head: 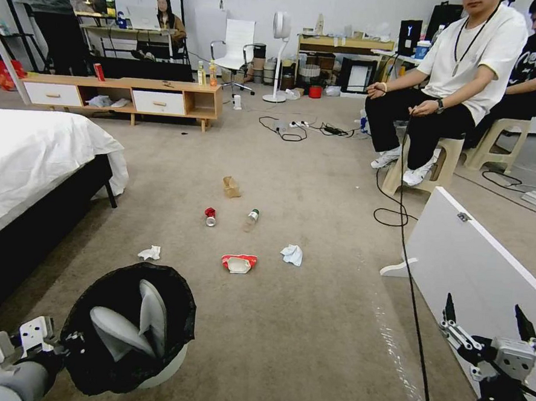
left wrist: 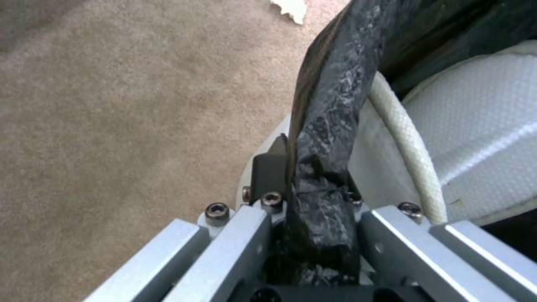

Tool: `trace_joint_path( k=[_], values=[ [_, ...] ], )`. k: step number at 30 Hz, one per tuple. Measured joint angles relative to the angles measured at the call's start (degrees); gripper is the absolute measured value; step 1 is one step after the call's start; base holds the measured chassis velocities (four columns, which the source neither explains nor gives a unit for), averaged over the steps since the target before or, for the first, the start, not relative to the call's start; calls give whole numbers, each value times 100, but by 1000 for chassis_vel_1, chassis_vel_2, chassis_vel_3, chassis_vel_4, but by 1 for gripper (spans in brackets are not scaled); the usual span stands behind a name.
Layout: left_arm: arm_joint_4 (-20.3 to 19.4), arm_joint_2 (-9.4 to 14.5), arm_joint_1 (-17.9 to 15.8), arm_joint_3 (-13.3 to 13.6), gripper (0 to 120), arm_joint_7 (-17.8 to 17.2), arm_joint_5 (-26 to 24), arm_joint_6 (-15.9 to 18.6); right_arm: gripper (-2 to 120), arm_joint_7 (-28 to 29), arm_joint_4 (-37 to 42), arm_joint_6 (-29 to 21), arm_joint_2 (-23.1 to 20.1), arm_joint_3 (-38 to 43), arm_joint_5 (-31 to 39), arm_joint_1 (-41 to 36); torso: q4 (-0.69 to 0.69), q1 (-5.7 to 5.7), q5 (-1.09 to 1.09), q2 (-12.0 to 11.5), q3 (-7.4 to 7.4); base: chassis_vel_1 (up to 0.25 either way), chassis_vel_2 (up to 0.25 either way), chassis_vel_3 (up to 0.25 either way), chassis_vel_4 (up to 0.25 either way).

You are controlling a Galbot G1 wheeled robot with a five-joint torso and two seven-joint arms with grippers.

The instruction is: Pick up the trash bin and place the garbage on the floor into it.

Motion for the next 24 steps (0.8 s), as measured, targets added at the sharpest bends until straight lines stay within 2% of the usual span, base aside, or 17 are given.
trace_joint_path(
  k=[24],
  values=[
    [-43,-89,95,-20,2,68,111,0,100,-50,-48,101,-53,63,6,-28,0,0,0,2,-1,-3,2,2,-2]
  ],
)
